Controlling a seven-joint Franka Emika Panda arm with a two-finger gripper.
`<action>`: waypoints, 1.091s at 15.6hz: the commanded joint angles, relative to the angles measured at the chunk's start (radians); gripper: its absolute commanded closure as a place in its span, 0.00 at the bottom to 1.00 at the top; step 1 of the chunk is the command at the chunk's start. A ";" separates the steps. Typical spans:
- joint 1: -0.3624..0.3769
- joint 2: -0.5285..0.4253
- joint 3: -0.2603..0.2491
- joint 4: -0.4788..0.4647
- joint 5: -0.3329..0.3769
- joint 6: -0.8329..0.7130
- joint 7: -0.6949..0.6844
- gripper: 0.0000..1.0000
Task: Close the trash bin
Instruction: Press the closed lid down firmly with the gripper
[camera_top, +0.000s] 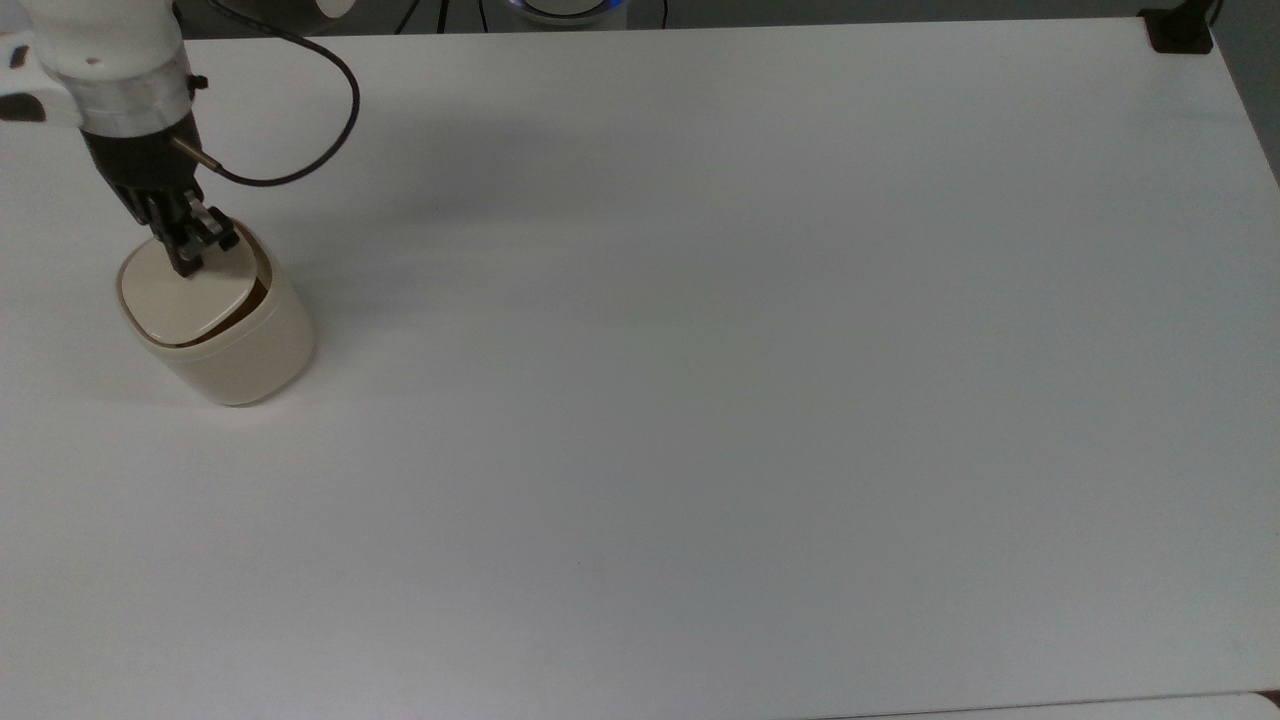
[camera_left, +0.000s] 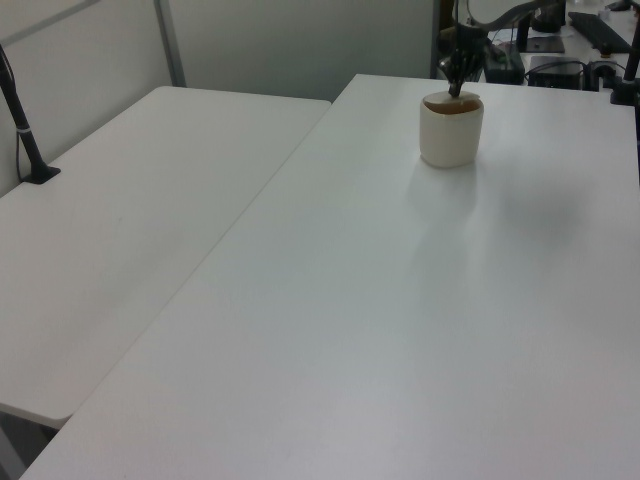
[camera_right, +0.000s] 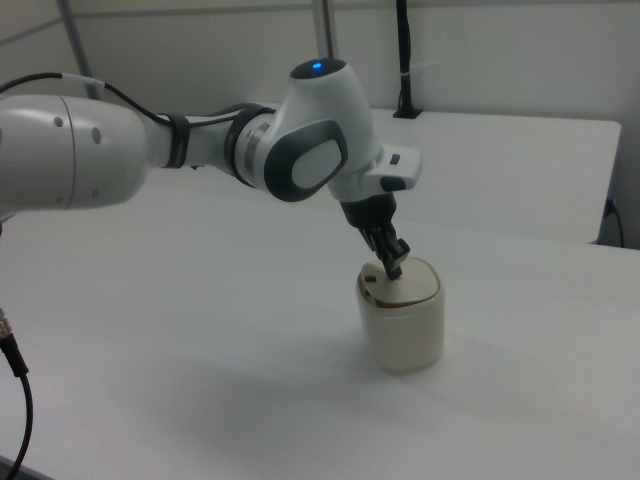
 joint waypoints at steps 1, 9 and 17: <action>0.018 0.018 -0.003 -0.022 0.011 -0.012 -0.032 1.00; 0.029 0.019 -0.003 -0.016 0.009 -0.010 -0.030 1.00; 0.093 -0.148 0.035 -0.016 -0.004 -0.176 -0.017 0.00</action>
